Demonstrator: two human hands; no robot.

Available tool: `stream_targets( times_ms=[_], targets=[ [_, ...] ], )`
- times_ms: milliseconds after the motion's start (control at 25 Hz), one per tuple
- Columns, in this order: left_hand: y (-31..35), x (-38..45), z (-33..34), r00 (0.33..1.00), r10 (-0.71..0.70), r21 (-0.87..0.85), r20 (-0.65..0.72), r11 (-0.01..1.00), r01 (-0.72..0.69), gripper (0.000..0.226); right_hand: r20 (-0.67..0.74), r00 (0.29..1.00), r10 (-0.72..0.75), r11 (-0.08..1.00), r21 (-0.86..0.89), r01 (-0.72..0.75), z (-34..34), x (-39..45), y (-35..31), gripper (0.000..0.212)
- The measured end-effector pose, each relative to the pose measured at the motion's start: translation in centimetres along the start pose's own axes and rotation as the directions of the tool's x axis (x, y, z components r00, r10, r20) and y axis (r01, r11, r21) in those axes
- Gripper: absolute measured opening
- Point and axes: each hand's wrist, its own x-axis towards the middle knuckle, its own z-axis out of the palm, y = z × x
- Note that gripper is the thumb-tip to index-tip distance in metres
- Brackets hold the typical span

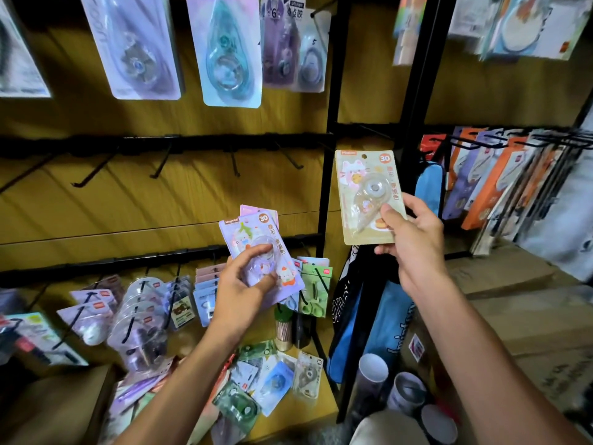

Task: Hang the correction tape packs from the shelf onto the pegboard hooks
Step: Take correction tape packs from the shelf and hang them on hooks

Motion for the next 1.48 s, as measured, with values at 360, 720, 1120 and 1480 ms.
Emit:
stream_targets(
  times_ms=[360,720,1120,1480],
  targets=[
    [-0.8,0.6,0.8,1.0,0.006,-0.032,0.008,0.999,-0.006,0.044,-0.027,0.998,0.056,0.99,-0.128,-0.059,1.5,1.3,0.6,0.018],
    [-1.3,2.9,-1.9,1.0,0.005,-0.011,-0.021,1.0,-0.005,0.04,-0.074,0.947,0.311,0.944,-0.092,-0.317,9.8,9.2,3.1,0.014],
    [-3.1,3.8,-4.9,1.0,0.01,0.081,0.026,0.997,-0.012,0.039,-0.069,0.922,0.38,0.915,-0.117,-0.386,13.6,15.0,6.2,0.024],
    [-2.5,2.1,-2.7,0.999,-0.009,0.047,-0.044,0.999,0.011,0.104,0.108,0.99,0.092,0.969,-0.237,-0.064,10.5,-1.8,9.7,0.029]
  ],
)
